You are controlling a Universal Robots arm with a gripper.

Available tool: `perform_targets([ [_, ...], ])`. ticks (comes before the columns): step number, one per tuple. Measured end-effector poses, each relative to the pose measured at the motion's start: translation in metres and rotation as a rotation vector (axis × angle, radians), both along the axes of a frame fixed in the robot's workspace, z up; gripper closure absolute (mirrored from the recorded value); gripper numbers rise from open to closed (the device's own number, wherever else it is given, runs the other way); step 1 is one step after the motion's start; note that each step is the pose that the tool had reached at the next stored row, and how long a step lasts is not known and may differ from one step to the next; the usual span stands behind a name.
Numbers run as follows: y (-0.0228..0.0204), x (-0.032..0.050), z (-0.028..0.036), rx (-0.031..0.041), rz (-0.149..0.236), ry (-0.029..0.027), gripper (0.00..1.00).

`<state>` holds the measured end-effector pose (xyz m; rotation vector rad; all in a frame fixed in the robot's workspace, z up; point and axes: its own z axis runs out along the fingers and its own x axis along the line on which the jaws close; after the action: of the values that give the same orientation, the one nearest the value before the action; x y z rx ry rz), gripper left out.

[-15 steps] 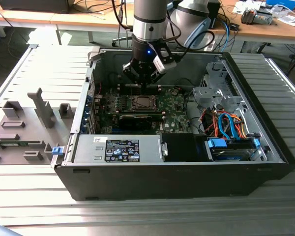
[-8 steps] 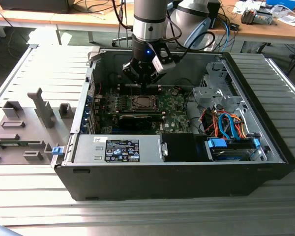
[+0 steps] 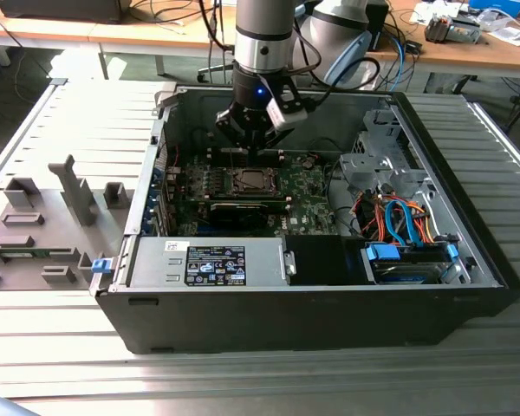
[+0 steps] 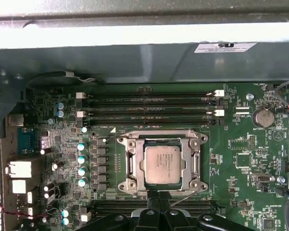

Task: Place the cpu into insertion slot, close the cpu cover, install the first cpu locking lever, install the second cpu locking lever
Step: 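Install the first cpu locking lever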

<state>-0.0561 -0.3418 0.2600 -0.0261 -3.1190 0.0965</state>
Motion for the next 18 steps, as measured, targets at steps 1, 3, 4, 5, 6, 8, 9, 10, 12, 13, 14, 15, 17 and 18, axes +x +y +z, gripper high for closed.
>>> perform_targets([
  [1,0.0000,0.0000,0.0000,-0.0008,-0.009,-0.0001,0.89],
  [3,0.0000,0.0000,0.0000,-0.0017,-0.019,0.0000,0.89],
  [4,0.0000,0.0000,0.0000,-0.0020,-0.023,0.0000,0.89],
  [5,0.0000,0.0000,0.0000,-0.0028,-0.031,0.0000,0.89],
  [6,0.0000,0.0000,0.0000,-0.0033,-0.035,0.0000,0.89],
  [8,0.0000,0.0000,0.0000,-0.0044,-0.044,0.0000,0.89],
  [9,0.0000,0.0000,0.0000,-0.0048,-0.048,0.0000,0.89],
  [10,0.0000,0.0001,0.0000,-0.0056,-0.053,0.0000,0.89],
  [12,0.0000,0.0002,0.0000,-0.0068,-0.059,0.0000,0.89],
  [13,0.0000,0.0002,0.0000,-0.0074,-0.064,-0.0001,0.89],
  [14,0.0000,0.0002,0.0000,-0.0080,-0.068,0.0000,0.89],
  [15,0.0000,0.0002,0.0000,-0.0086,-0.073,0.0000,0.89],
  [17,0.0000,0.0002,0.0000,-0.0095,-0.081,0.0000,0.89],
  [18,0.0000,0.0002,0.0000,-0.0100,-0.084,0.0000,0.89],
])
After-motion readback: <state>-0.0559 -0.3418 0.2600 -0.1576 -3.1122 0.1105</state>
